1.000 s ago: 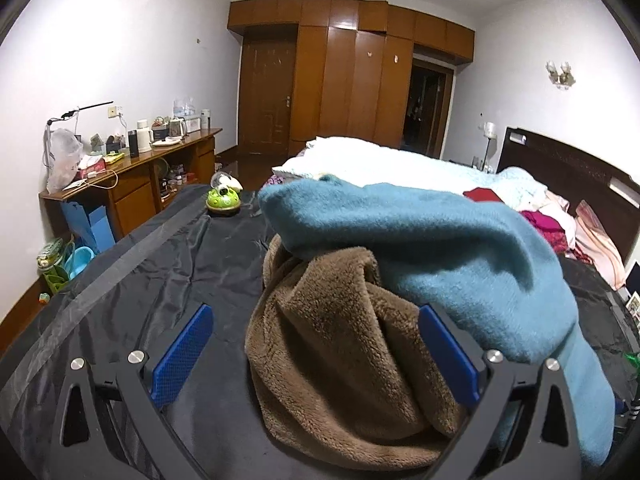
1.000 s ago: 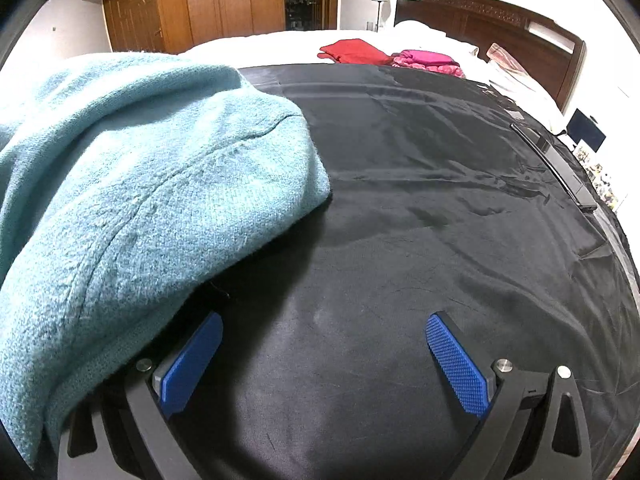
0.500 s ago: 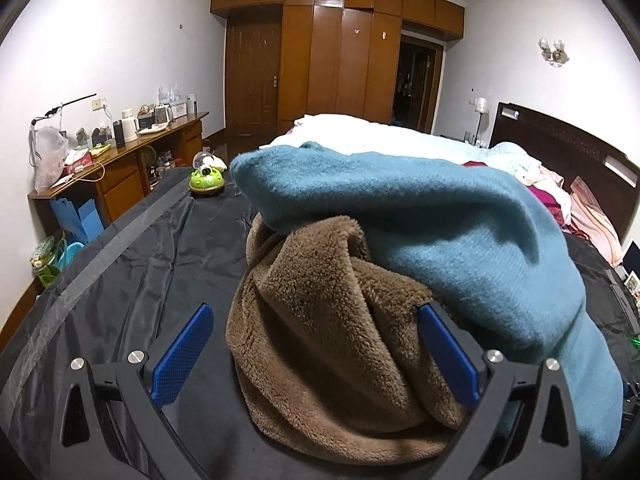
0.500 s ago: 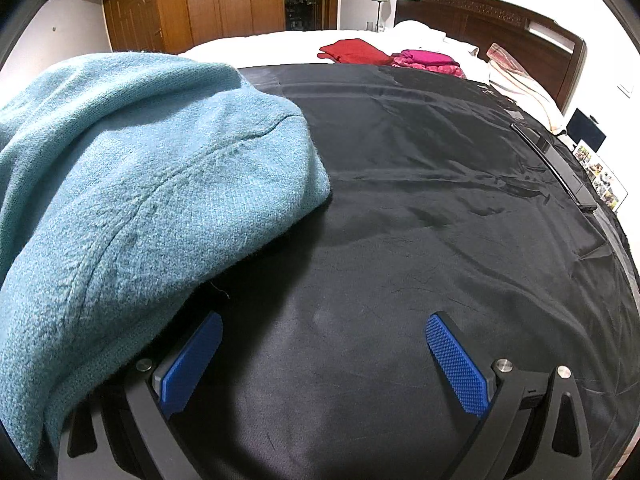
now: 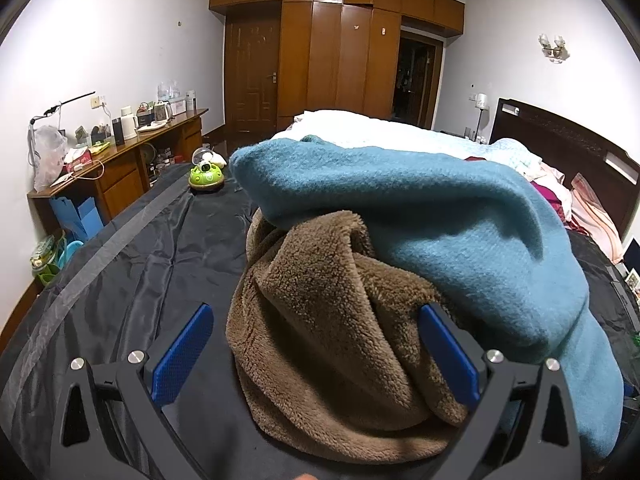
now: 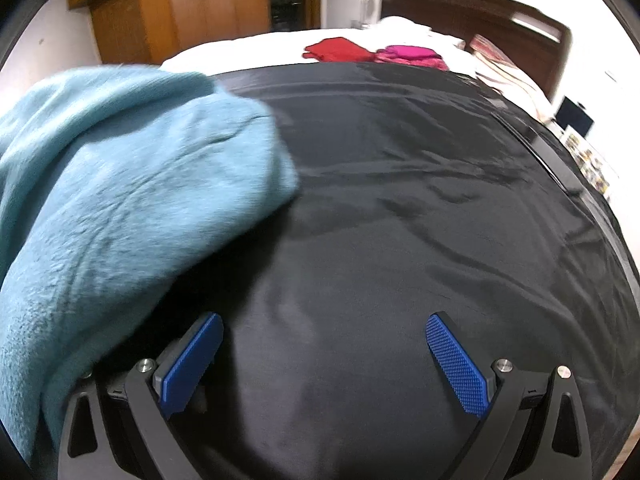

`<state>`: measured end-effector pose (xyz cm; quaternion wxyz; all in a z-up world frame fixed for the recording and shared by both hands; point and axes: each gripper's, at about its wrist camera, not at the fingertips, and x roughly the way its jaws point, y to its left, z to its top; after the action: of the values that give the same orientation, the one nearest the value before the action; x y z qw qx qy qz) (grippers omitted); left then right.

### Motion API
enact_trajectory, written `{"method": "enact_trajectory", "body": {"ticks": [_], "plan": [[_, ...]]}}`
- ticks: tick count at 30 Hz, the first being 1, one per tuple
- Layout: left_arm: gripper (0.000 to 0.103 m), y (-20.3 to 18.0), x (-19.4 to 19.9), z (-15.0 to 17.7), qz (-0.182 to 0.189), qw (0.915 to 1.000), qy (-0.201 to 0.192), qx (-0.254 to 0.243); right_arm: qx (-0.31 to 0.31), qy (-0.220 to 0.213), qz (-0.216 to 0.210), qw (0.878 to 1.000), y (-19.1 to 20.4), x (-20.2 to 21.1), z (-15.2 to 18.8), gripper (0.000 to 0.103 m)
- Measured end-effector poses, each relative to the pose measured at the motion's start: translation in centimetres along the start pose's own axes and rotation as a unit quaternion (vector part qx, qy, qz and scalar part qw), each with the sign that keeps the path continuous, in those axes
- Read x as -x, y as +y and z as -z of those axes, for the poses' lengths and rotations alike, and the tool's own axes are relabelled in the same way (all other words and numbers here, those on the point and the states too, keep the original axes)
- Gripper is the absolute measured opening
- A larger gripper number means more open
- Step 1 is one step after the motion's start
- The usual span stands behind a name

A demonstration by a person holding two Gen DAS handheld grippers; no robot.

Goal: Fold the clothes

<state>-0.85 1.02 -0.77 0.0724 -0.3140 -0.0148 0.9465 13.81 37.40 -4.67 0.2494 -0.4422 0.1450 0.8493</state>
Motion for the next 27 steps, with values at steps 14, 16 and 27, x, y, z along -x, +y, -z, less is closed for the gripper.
{"method": "enact_trajectory", "body": {"ticks": [14,16,27], "plan": [[0.103,-0.7,-1.2,0.4,-0.004,0.9998,0.012,-0.016,-0.181,0.009,-0.299,0.937,-5.1,-1.2,-2.5,0.103],[0.103,-0.6,-1.2,0.4,-0.003,0.9998,0.013,-0.014,-0.184,0.018,-0.330,0.926,-4.3,-1.9,-3.4,0.103],[0.103,0.2,-1.6,0.1,0.011,0.9997,0.023,-0.005,-0.162,0.031,-0.363,0.917,1.6,-2.8,-6.3,0.078]]}}
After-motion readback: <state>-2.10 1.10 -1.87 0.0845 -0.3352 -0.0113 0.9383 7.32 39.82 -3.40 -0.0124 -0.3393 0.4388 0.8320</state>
